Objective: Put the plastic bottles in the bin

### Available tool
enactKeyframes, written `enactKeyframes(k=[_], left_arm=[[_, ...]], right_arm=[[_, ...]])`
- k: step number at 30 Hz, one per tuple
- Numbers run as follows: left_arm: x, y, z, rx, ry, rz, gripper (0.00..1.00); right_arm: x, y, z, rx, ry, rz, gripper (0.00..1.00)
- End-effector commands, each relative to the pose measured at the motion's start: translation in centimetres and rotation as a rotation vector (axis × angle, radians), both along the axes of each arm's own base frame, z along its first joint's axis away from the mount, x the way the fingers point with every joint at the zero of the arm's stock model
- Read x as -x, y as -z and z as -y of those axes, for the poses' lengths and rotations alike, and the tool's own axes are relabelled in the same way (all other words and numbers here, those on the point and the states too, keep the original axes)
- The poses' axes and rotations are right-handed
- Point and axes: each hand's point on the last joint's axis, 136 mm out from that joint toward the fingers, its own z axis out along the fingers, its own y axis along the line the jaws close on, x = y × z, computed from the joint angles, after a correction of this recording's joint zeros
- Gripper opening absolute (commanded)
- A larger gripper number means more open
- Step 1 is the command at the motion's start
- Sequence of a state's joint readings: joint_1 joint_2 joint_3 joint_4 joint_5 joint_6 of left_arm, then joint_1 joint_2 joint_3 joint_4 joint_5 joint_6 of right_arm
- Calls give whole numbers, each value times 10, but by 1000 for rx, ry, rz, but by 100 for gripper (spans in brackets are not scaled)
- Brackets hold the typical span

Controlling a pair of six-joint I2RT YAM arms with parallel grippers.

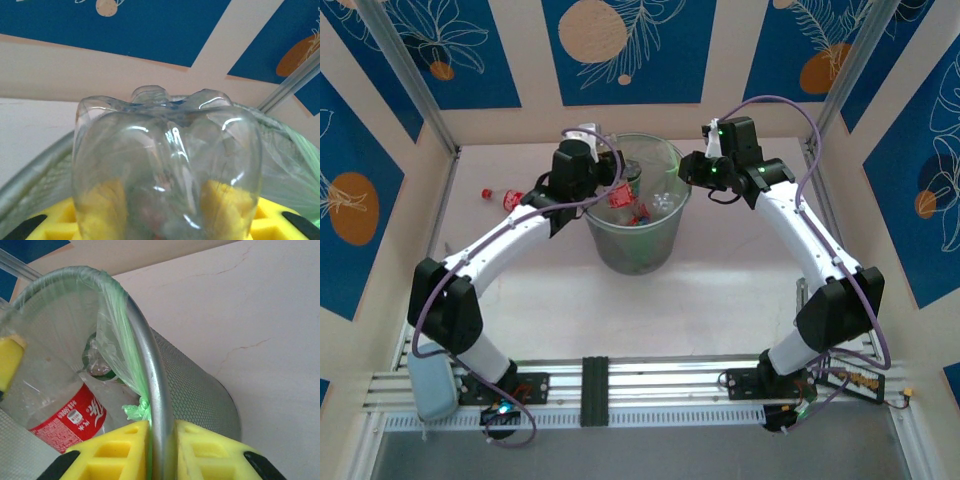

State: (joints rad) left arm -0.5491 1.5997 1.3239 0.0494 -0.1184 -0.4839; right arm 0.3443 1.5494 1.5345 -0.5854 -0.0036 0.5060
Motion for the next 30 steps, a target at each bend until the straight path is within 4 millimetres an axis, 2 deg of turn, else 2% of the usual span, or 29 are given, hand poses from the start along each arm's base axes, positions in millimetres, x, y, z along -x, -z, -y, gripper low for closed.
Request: enactKeyframes(k=[1, 3, 7, 10, 13, 18, 20, 25, 30], left_arm=[[14, 22, 2, -34, 40, -52, 7], [17, 25, 3, -37, 56, -58, 16], [21, 20, 4, -44, 79, -46, 51], [21, 6, 5, -48, 90, -18, 64], [22, -17, 6, -43, 104, 27, 71], [24, -55, 8, -26, 119, 97, 71], [22, -64, 7, -30, 117, 118, 67], [12, -69, 9, -59, 106, 134, 55], [2, -56, 24, -72, 149, 97, 42]], right_arm=[[10, 19, -1, 30, -27, -79, 20], [10, 19, -2, 27, -29, -79, 20], [11, 19, -2, 27, -30, -80, 20], [11, 18, -2, 27, -30, -78, 20], [12, 17, -2, 29, -28, -78, 20], [13, 17, -2, 29, -30, -77, 20], [12, 16, -2, 29, -29, -76, 20], [13, 16, -3, 28, -32, -75, 20], [14, 17, -4, 30, -34, -76, 20]])
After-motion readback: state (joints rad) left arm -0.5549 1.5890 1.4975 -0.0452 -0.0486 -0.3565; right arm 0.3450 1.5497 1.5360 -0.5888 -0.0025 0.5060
